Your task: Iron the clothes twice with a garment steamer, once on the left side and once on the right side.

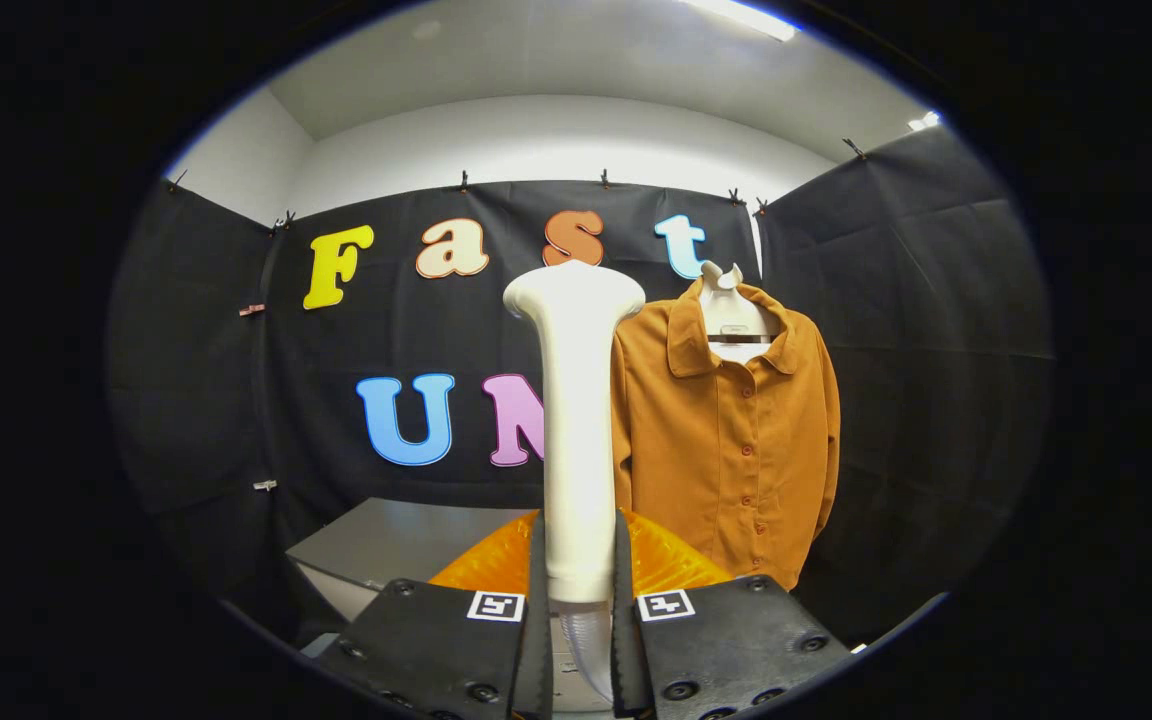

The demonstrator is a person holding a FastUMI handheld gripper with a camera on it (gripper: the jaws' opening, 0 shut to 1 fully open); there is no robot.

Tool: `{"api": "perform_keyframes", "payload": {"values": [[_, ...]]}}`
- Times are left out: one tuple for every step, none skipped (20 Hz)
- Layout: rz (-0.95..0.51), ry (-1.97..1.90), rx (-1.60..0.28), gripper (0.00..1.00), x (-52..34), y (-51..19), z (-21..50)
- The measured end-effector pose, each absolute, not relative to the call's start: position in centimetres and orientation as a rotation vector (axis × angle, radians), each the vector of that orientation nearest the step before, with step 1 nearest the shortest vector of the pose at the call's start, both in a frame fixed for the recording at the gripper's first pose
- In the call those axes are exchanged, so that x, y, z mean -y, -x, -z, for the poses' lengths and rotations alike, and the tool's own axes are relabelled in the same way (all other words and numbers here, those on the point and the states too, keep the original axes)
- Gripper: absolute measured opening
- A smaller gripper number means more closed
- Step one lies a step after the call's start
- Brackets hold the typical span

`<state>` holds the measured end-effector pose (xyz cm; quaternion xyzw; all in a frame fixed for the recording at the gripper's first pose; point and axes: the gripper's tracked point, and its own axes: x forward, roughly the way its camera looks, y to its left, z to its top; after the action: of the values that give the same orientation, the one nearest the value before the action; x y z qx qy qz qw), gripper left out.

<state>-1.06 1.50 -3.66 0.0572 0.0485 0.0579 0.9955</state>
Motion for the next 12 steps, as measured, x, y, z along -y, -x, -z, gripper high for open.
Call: {"api": "perform_keyframes", "payload": {"values": [[-0.119, -0.114, -0.098, 0.26, -1.50, 1.06, 3.75], [-0.118, -0.112, -0.098, 0.27, -1.45, 1.01, 3.84], [-0.115, -0.112, -0.099, 0.27, -1.39, 1.01, 3.96], [-0.114, -0.114, -0.101, 0.27, -1.32, 0.98, 4.06], [-0.115, -0.117, -0.103, 0.27, -1.35, 1.02, 4.18], [-0.114, -0.115, -0.104, 0.27, -1.33, 1.02, 4.26], [-0.111, -0.108, -0.104, 0.27, -1.24, 1.04, 4.30], [-0.109, -0.102, -0.103, 0.27, -1.11, 0.97, 4.38], [-0.109, -0.099, -0.102, 0.27, -1.13, 0.95, 4.31], [-0.110, -0.100, -0.101, 0.27, -1.14, 0.89, 4.32], [-0.110, -0.100, -0.099, 0.27, -1.14, 0.92, 4.26], [-0.110, -0.098, -0.098, 0.27, -1.20, 0.90, 4.18]]}}
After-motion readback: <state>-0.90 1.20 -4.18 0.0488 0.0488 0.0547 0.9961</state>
